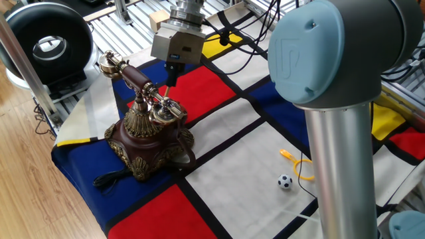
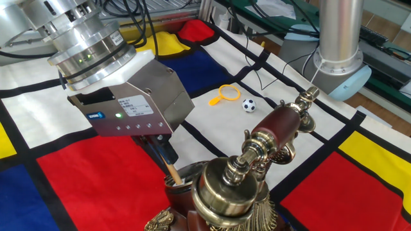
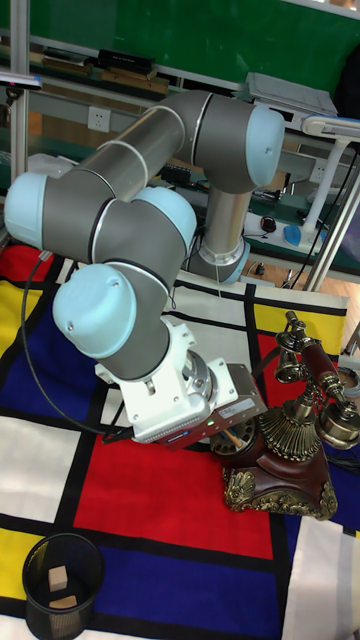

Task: Dial a number on an old rotary phone

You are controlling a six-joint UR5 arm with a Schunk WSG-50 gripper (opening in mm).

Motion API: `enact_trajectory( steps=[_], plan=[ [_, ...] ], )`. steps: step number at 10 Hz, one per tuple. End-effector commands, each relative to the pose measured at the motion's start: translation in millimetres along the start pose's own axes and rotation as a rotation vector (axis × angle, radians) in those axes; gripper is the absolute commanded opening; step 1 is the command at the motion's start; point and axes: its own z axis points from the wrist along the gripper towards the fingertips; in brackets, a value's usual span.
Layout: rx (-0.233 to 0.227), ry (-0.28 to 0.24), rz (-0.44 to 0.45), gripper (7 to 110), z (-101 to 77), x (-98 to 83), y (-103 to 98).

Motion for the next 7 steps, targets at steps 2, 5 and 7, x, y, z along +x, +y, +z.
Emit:
enact_trajectory(
  steps=[2,5,7],
  plan=[
    [-0.005,-0.008,-0.003,7,-1.0,-1.3,-2.3],
    [0.0,-0.006,-0.003,7,-0.2,-0.5,-5.3],
    [0.001,-0.005,-0.004,7,0.6,-0.5,-7.7]
  ],
)
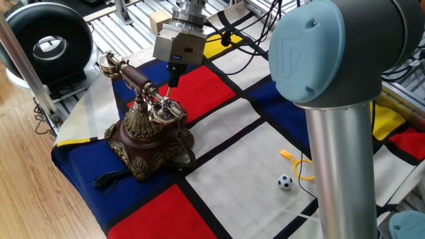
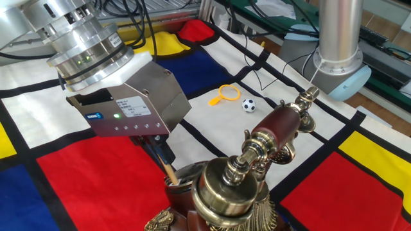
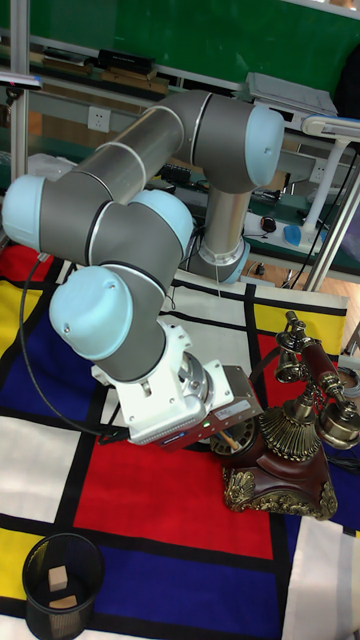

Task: Dial a number on an old rotary phone

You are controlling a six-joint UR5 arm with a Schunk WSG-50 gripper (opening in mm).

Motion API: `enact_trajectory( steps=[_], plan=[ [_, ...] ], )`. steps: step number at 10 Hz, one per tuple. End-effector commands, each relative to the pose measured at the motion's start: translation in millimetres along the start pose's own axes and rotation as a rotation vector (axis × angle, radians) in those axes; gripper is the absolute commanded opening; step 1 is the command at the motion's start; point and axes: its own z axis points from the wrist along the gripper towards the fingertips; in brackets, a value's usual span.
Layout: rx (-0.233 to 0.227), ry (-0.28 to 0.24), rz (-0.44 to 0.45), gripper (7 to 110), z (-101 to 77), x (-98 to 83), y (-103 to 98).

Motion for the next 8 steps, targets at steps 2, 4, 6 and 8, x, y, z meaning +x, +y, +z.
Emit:
enact_trajectory(
  steps=[2,4,6,8],
  plan=[
    [-0.009,-0.006,-0.001,7,-1.7,-0.9,-0.8],
    [-0.012,-0.007,-0.001,7,-2.5,-0.9,-1.0],
    [-0.018,-0.007,0.002,7,-3.2,-1.0,-0.7],
    [-0.038,-0.01,0.004,7,-4.4,-0.6,2.7]
  ],
)
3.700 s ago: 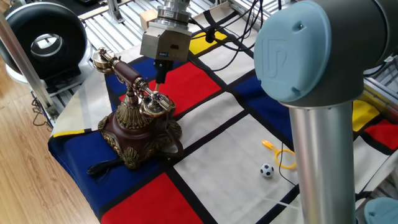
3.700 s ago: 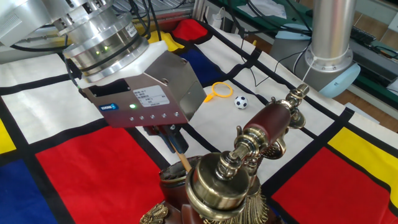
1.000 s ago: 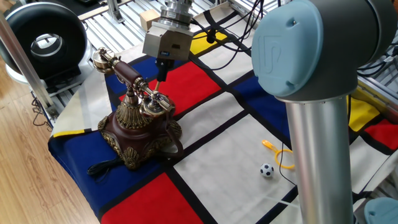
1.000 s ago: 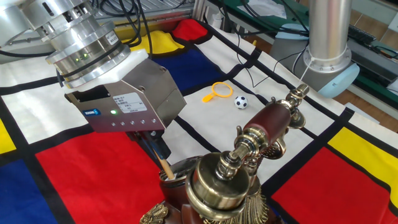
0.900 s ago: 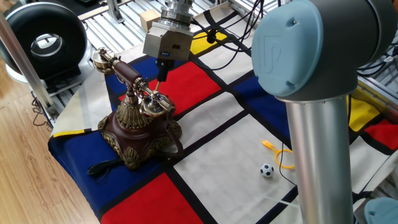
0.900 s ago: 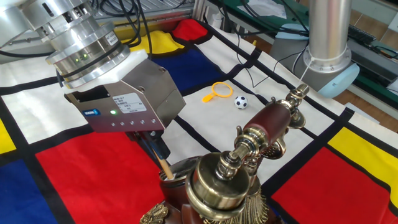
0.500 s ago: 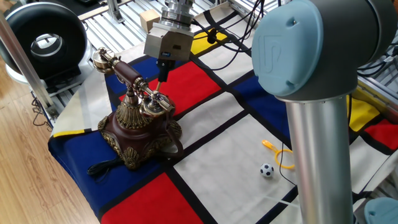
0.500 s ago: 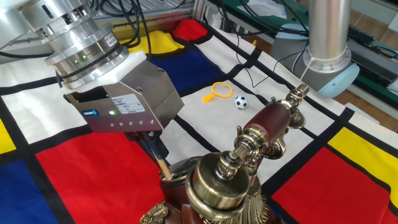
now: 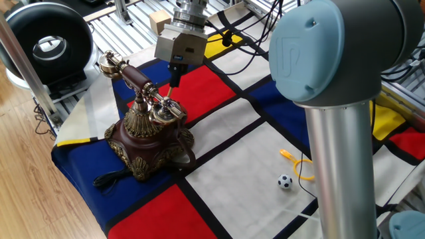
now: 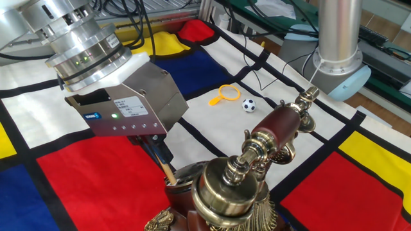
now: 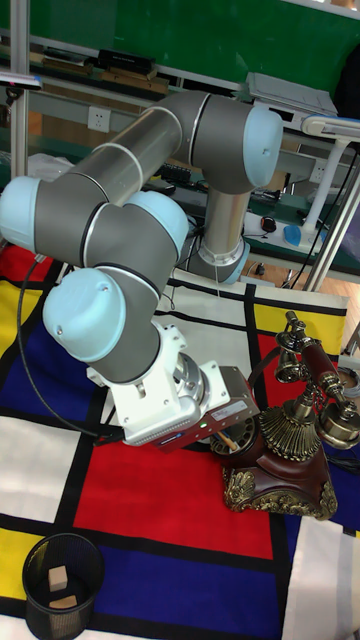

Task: Dial a number on an old rotary phone

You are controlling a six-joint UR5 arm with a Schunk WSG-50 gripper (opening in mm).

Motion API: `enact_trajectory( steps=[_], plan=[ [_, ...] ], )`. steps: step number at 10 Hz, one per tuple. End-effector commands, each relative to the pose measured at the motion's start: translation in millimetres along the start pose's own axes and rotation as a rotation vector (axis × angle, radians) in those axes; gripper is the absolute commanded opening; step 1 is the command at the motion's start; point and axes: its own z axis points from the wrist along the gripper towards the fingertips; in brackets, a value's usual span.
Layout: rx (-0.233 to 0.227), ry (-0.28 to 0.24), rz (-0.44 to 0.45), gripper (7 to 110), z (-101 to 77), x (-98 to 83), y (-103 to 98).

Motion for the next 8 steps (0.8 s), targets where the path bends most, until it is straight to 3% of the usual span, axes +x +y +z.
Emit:
enact_trajectory(
  steps=[1,8],
  plan=[
    [-0.024,-0.007,0.001,7,-4.0,-0.4,3.7],
    [-0.03,-0.006,-0.002,7,-4.3,0.5,1.0]
  ],
)
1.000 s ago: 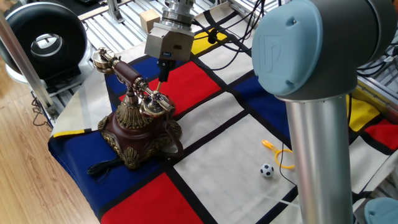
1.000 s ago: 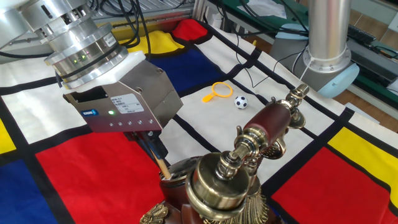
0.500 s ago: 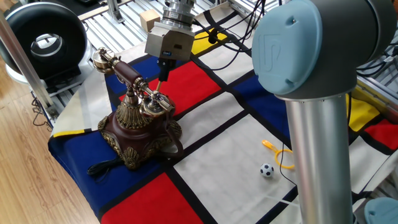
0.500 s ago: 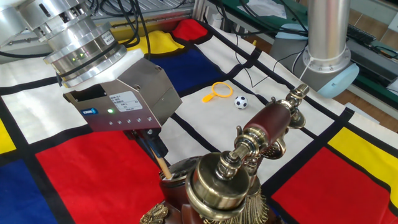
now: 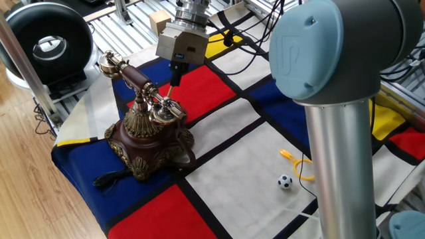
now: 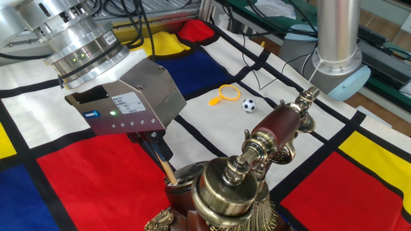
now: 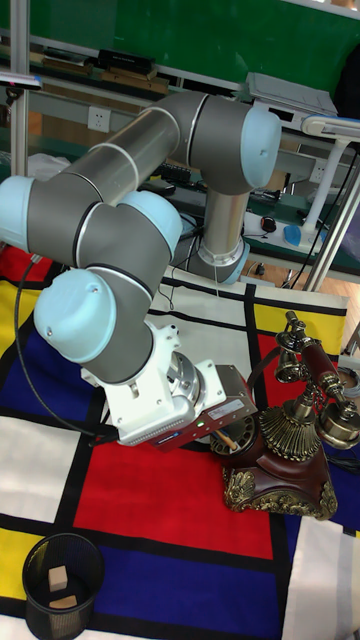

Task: Dial a number on an old rotary phone

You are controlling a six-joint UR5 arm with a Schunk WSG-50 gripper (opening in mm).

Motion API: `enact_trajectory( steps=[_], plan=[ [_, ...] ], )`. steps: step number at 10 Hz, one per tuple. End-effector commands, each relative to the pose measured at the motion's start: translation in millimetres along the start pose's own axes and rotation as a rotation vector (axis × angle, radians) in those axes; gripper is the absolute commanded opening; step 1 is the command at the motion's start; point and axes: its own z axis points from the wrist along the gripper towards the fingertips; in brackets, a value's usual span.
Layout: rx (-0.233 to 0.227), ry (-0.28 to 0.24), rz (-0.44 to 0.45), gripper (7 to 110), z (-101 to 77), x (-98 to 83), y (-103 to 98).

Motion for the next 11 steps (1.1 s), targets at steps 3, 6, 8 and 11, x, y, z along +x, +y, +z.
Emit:
enact_trajectory(
  steps=[3,6,8,11],
  plan=[
    [-0.01,-0.005,-0.003,7,-1.3,-0.4,-0.4],
    [-0.01,-0.003,-0.004,7,-0.1,-0.2,-3.2],
    [-0.012,-0.002,-0.006,7,-1.8,1.1,-4.2],
    [-0.012,0.0,-0.003,7,-1.6,1.9,-5.6]
  ],
)
